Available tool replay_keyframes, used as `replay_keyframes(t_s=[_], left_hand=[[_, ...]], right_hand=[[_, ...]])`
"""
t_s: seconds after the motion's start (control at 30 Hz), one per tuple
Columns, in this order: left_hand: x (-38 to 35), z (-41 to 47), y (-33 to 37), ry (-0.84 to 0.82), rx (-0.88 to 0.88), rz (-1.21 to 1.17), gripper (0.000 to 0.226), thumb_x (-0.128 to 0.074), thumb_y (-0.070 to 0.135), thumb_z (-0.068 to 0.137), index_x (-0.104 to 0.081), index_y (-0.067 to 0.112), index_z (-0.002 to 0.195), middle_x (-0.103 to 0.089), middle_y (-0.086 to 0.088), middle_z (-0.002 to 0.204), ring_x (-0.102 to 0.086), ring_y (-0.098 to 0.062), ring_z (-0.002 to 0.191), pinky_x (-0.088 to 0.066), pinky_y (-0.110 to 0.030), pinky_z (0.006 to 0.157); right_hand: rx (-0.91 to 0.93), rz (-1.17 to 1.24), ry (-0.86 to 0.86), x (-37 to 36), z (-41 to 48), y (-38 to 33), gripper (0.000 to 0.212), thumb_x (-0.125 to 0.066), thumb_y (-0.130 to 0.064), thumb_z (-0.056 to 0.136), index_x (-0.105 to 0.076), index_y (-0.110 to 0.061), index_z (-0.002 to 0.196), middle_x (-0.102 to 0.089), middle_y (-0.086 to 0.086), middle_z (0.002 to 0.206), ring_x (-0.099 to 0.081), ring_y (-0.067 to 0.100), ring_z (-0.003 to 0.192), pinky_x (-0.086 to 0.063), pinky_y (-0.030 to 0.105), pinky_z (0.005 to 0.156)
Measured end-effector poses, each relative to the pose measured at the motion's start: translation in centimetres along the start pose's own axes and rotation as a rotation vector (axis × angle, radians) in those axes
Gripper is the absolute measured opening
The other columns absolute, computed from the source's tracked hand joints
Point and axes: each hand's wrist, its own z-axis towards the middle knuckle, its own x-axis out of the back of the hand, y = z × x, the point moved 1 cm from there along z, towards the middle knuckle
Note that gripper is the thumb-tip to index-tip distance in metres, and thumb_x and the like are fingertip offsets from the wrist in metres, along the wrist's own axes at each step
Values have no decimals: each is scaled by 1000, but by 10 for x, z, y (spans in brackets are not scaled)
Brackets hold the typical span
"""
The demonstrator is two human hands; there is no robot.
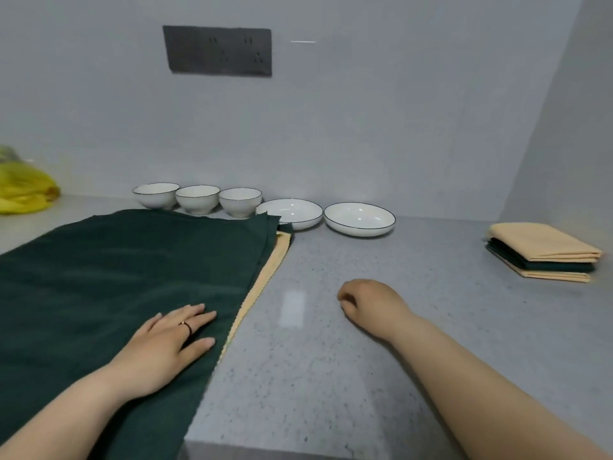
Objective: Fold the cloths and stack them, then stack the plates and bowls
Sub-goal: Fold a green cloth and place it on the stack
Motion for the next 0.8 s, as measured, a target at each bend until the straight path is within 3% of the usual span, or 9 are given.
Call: replay_keyframes(t_s=[0.2,0.3,0.43,0.6,0.8], left_hand=[[-1,19,5,-4,36,12,51,-24,45,98,-15,32,146,-5,11,156,-1,-6,144,1,-29,117],[0,26,5,5,52,11,51,-26,46,98,-17,31,146,-6,9,156,-2,-8,145,0,-30,117],[1,28,4,6,52,-8,52,-28,46,97,-18,31,146,-7,9,156,-3,-8,144,0,-31,116],[1,26,5,6,53,-20,51,-29,44,98,-18,30,146,-8,8,156,-2,-9,145,1,-32,116],[3,23,2,17,23,-105,47,-34,42,97,-29,32,142,-16,8,155,-8,-9,144,0,-30,116]], right_hand=[[118,241,-19,-6,-6,-68,31,-43,-22,95,-56,-17,123,-55,-2,130,-49,16,119,-38,24,98],[287,330,-71,-9,-18,-106,31,-52,-25,91,-59,-17,120,-56,-2,129,-49,14,119,-37,24,102],[495,333,-217,-24,-35,-139,44,-65,-31,83,-58,-14,123,-55,0,130,-44,14,123,-34,29,106],[606,271,-118,-33,-41,-150,42,-69,-31,80,-64,-11,117,-56,5,130,-44,18,126,-18,24,109],[509,410,-88,-36,-40,-155,25,-56,-19,90,-69,-10,109,-63,2,122,-52,14,118,-40,29,101]])
